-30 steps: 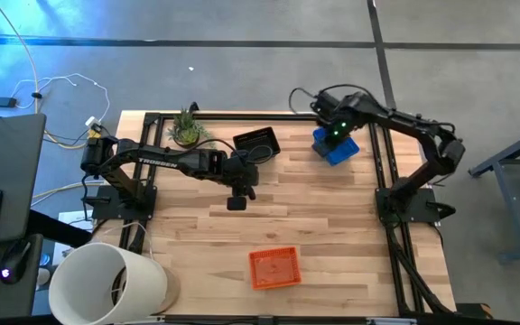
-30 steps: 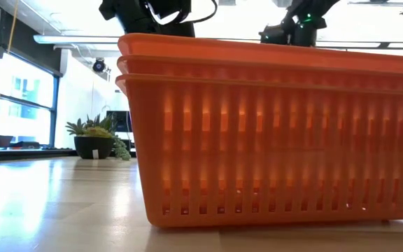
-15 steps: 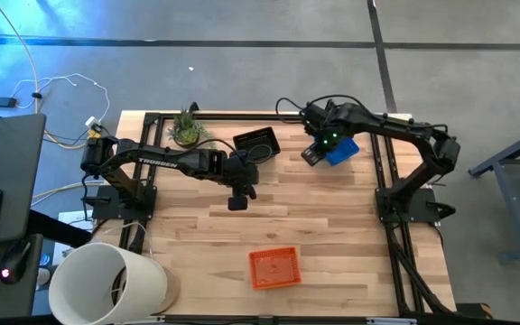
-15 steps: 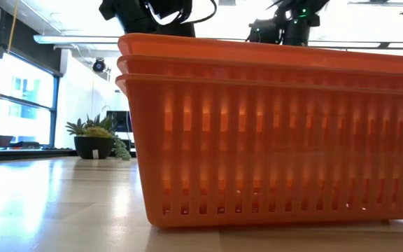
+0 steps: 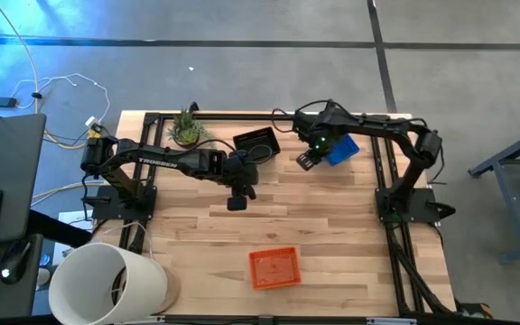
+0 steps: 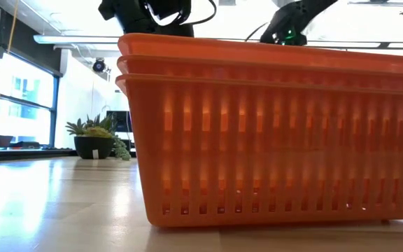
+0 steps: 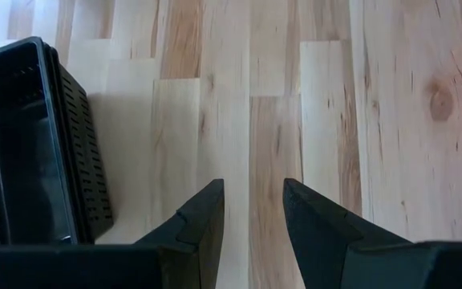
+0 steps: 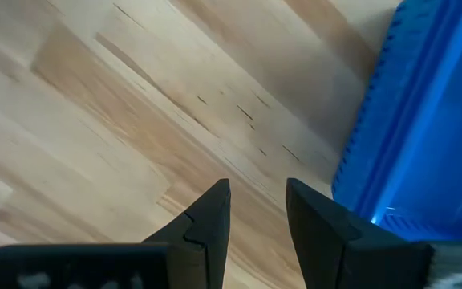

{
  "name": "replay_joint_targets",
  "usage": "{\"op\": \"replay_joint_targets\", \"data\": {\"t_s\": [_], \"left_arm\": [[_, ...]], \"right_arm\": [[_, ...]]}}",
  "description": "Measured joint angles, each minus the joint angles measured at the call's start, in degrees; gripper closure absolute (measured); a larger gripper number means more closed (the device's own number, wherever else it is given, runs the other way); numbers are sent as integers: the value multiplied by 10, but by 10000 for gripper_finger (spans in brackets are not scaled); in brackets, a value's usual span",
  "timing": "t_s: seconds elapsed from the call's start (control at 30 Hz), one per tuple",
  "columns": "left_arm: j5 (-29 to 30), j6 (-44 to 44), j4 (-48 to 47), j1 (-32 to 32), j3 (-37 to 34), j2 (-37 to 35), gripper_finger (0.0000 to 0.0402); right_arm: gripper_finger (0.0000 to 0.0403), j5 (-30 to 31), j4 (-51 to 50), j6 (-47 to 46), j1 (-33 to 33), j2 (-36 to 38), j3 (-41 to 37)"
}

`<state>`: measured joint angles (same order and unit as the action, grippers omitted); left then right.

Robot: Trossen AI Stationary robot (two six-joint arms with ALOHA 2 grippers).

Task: Stack baskets by color
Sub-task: Adjust the stacked blue baskets

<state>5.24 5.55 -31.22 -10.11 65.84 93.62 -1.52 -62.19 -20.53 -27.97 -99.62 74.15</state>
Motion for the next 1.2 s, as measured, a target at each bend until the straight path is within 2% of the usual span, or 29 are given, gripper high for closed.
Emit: {"op": "replay_joint_targets", "data": {"t_s": [0.17,0.53,0.8,1.2], "left_arm": [[0,0,-3,0,0,0,286],[0,2,-4,0,0,0,286],[0,2,-5,0,0,0,286],[0,2,-7,0,0,0,286]], "right_arm": [[293,1,-8,4,0,-28,0],[293,86,-52,-3,-2,-48,0],[293,115,-108,-30,-3,-48,0],[293,92,-178,-41,-1,-48,0]]}}
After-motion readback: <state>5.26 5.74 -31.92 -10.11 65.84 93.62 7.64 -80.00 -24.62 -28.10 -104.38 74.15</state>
